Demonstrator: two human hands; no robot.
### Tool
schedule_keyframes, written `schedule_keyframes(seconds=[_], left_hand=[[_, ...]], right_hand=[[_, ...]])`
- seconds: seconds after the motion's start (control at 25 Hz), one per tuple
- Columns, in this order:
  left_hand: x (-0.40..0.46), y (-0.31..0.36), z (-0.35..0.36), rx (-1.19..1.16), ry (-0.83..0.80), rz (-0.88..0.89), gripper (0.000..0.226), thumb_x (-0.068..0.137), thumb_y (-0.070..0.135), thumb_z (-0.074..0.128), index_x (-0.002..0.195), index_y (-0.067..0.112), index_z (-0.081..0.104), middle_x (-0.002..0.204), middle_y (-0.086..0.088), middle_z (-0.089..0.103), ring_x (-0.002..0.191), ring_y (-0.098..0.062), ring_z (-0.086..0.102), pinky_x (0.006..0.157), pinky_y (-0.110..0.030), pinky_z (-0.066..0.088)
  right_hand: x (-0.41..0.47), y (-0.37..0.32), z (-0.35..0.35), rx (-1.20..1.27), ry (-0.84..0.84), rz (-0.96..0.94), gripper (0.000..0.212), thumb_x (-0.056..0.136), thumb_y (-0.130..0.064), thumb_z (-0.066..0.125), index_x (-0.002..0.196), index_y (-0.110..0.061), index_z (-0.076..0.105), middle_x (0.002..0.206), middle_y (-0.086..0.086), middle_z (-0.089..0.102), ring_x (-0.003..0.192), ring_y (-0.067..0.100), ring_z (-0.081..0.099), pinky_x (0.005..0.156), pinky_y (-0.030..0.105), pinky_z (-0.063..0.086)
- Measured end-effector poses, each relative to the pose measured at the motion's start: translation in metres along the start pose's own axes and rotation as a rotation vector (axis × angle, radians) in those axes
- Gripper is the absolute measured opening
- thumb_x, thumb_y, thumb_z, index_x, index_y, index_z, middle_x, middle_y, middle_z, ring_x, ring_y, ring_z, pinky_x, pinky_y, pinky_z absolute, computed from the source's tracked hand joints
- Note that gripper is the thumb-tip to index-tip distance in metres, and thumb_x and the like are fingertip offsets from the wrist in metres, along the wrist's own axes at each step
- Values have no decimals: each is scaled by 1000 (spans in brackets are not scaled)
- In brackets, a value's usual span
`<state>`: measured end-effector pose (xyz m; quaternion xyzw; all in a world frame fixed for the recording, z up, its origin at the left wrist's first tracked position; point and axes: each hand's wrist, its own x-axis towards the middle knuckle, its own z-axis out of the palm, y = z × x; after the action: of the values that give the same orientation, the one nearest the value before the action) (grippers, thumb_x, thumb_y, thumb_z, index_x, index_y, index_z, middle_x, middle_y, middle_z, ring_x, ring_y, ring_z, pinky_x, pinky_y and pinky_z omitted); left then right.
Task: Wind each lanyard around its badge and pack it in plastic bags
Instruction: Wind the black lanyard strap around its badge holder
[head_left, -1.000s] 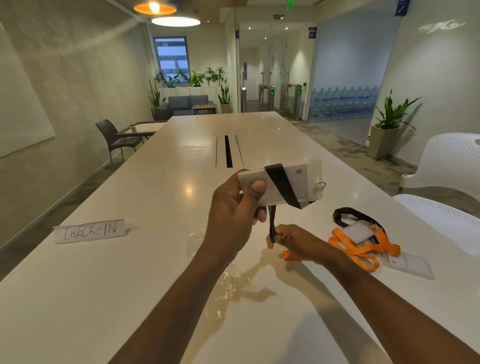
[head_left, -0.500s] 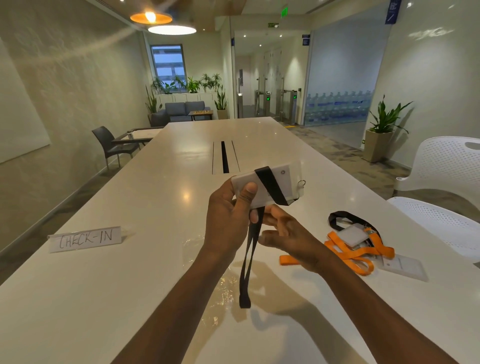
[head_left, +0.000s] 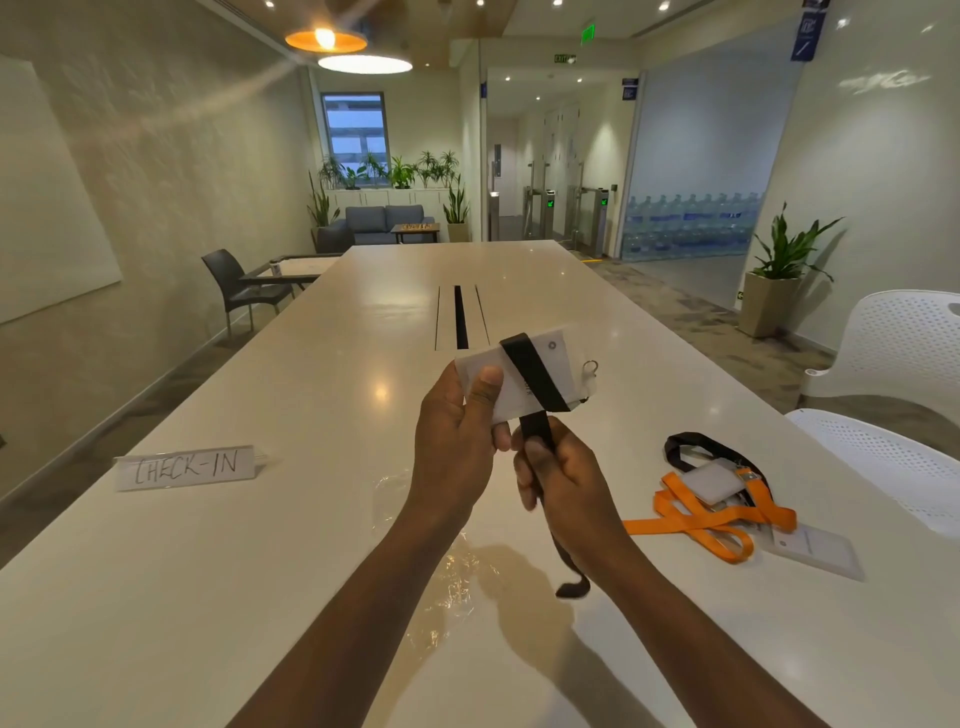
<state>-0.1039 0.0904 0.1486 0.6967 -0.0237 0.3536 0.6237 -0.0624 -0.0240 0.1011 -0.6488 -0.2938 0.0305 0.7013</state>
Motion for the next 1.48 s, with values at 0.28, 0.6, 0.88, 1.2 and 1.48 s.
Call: schedule_keyframes(seconds=[0.28, 0.6, 0.88, 1.2, 1.48], left_hand=[[-16, -24, 3, 1, 156, -72, 18, 99, 44, 39, 98, 34, 54, 86, 10, 60, 76, -6, 58, 55, -19, 49], [-31, -67, -3, 247, 341, -36, 34, 96, 44, 34, 98, 15, 51, 82, 6, 55, 73, -11, 56, 57, -8, 46], [-37, -91, -1, 341, 337, 21, 21, 105, 24, 40, 88, 15, 48, 74, 6, 52, 66, -10, 52, 52, -12, 41], [-41, -100, -6, 413, 245, 100, 19, 104, 19, 46, 86, 26, 46, 73, 17, 52, 66, -6, 52, 55, -19, 42], [-48, -111, -10, 464, 188, 137, 17, 102, 22, 46, 86, 16, 51, 74, 4, 55, 67, -19, 50, 56, -35, 45]], right_hand=[[-20, 30, 18, -2, -97, 241, 27, 104, -29, 37, 87, -14, 52, 59, -5, 48, 50, 6, 40, 46, 17, 33], [-47, 37, 22, -218, -101, 311, 37, 103, -39, 37, 75, -23, 55, 53, -15, 51, 50, -1, 46, 49, 11, 35], [-47, 13, 14, -141, -120, 359, 41, 104, -36, 37, 73, -17, 56, 54, -3, 50, 44, 5, 44, 43, 17, 36], [-32, -24, 1, -341, -188, 397, 42, 104, -34, 36, 74, -15, 58, 53, -2, 58, 47, 11, 52, 47, 23, 42], [1, -82, -7, -463, -193, 460, 39, 103, -32, 42, 70, -15, 56, 50, -2, 53, 42, 10, 46, 45, 22, 40]])
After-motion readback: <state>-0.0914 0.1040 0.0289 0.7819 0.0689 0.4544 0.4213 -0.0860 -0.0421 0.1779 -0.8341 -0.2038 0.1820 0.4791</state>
